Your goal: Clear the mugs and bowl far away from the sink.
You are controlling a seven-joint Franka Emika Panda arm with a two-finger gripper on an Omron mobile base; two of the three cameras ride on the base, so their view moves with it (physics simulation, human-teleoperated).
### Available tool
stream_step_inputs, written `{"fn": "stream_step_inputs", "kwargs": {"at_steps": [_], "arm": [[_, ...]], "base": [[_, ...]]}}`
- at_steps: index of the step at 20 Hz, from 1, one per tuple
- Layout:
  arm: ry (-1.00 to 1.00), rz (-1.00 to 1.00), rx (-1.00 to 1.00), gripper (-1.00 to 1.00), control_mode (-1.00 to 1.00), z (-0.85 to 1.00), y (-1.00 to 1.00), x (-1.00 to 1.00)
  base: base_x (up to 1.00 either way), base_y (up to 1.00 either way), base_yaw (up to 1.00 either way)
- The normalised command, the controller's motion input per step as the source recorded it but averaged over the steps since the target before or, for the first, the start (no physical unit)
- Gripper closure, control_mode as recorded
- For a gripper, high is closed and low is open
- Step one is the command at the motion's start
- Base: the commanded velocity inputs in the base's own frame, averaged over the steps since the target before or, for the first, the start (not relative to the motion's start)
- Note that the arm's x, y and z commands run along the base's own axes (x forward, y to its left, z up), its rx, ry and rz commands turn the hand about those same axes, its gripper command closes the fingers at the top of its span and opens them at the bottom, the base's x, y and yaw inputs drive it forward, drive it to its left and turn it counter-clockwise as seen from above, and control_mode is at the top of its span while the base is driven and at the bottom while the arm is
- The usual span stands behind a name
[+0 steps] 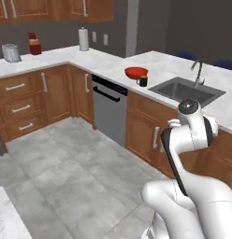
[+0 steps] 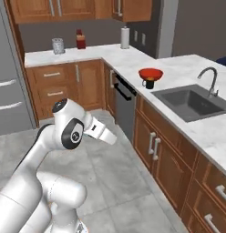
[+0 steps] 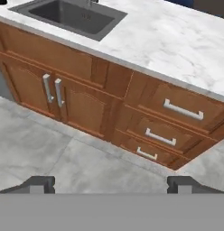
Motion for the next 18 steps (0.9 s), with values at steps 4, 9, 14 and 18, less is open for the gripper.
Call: {"fn": "stream_step_inputs", "kwargs": {"at_steps": [4,9,14,18], "arm": [[0.00,0.00,0.00,-1.00,1.00,0.00,0.00,0.00],[0.00,0.00,0.00,-1.00,1.00,0.00,0.00,0.00],[0.00,0.00,0.00,-1.00,1.00,0.00,0.00,0.00],[0.00,0.00,0.00,-1.00,1.00,0.00,0.00,0.00]], "base": [[0.90,0.75,-0.75],[1.00,1.00,-0.52],[1.00,1.00,-0.52],[1.00,1.00,-0.50]]}}
